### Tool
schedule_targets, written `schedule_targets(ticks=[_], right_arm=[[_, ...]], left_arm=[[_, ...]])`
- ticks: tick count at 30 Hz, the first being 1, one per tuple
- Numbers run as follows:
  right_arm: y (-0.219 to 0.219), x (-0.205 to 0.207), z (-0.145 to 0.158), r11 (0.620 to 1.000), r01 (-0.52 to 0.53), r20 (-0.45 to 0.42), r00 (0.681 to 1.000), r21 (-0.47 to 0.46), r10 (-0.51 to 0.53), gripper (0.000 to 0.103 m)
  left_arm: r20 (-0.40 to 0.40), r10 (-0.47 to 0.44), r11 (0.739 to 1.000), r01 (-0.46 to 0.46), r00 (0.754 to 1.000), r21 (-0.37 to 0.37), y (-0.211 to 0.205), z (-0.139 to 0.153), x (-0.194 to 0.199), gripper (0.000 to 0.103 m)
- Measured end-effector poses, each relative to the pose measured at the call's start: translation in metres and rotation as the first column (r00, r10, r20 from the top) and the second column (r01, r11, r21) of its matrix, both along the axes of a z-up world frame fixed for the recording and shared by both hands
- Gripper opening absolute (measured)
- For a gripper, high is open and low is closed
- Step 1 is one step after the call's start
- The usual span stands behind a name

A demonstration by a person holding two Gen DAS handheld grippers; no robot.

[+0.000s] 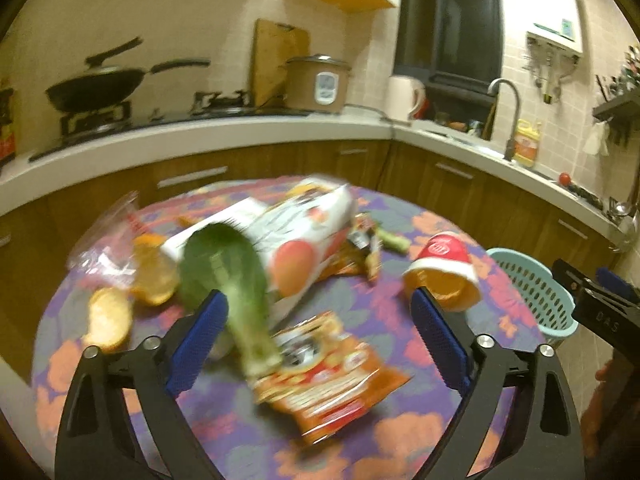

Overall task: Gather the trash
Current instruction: 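Move the left tool to the green bok choy leaf and close on its stem, then lift the bok choy with the left tool while the right tool grasps the orange panda snack bag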

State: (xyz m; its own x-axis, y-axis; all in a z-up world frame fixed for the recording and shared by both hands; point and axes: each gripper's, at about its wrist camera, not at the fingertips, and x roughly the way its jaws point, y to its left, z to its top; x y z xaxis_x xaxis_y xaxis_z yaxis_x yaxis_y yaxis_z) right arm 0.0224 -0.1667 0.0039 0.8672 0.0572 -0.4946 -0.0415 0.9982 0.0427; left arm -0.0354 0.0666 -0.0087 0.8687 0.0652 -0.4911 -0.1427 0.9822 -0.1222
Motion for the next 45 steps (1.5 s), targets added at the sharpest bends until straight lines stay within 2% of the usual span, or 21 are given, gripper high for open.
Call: schedule_targets(ticks=[3,7,11,13,17,22,27,29,36,40,41,45], right_arm=[[0.009,0.010,-0.005,0.998,-0.065,-0.032,0.997,0.020,0.066,0.095],[0.027,0.019,-0.007,0.987,-0.156,-0.030,0.987,0.030,0.157,0.095],[0.038,0.025,-0.007,0.978,-0.208,-0.035,0.977,0.025,0.209,0.095],[0.040,0.025,-0.008,0.972,-0.232,-0.040,0.972,0.032,0.233,0.095],[0.041,0.028,-0.010,0.969,-0.245,-0.050,0.968,0.038,0.247,0.094],[0.036,0.039,-0.010,0.967,-0.249,-0.063,0.966,0.044,0.252,0.094],[0.037,0.044,-0.014,0.960,-0.278,-0.094,0.955,0.044,0.281,0.091],[0.040,0.047,-0.015,0.961,-0.276,-0.098,0.956,0.032,0.278,0.091],[0.051,0.053,-0.024,0.948,-0.317,-0.151,0.936,0.035,0.318,0.090],[0.059,0.036,-0.020,0.938,-0.347,-0.097,0.933,0.001,0.346,0.080],[0.063,0.031,-0.018,0.928,-0.372,-0.089,0.925,-0.001,0.370,0.076],[0.080,0.020,-0.023,0.893,-0.449,-0.115,0.889,-0.027,0.444,0.059]], left_arm=[[-0.022,0.012,0.999,-0.013,1.000,-0.044,0.020,-0.003,-0.011,0.085],[-0.072,-0.009,0.991,-0.001,0.997,-0.131,0.044,-0.010,-0.018,0.084],[-0.117,-0.041,0.984,0.020,0.992,-0.175,0.052,-0.018,-0.017,0.075],[-0.117,-0.057,0.982,0.035,0.992,-0.187,0.050,-0.021,-0.018,0.075],[-0.138,-0.032,0.984,0.007,0.990,-0.176,0.052,-0.021,-0.007,0.074],[-0.196,0.004,0.987,-0.035,0.981,-0.154,0.052,-0.022,0.017,0.063],[-0.230,0.070,0.994,-0.088,0.971,-0.069,0.045,-0.024,0.028,0.057],[-0.238,0.089,0.994,-0.102,0.967,-0.041,0.045,-0.024,0.029,0.049],[-0.236,0.093,0.993,-0.109,0.967,-0.056,0.051,-0.025,0.024,0.035],[-0.228,0.084,0.993,-0.101,0.970,-0.066,0.050,-0.026,0.021,0.027],[-0.221,0.070,0.993,-0.090,0.973,-0.079,0.050,-0.026,0.021,0.016],[-0.215,0.067,0.994,-0.083,0.974,-0.066,0.046,-0.027,0.022,0.016]])
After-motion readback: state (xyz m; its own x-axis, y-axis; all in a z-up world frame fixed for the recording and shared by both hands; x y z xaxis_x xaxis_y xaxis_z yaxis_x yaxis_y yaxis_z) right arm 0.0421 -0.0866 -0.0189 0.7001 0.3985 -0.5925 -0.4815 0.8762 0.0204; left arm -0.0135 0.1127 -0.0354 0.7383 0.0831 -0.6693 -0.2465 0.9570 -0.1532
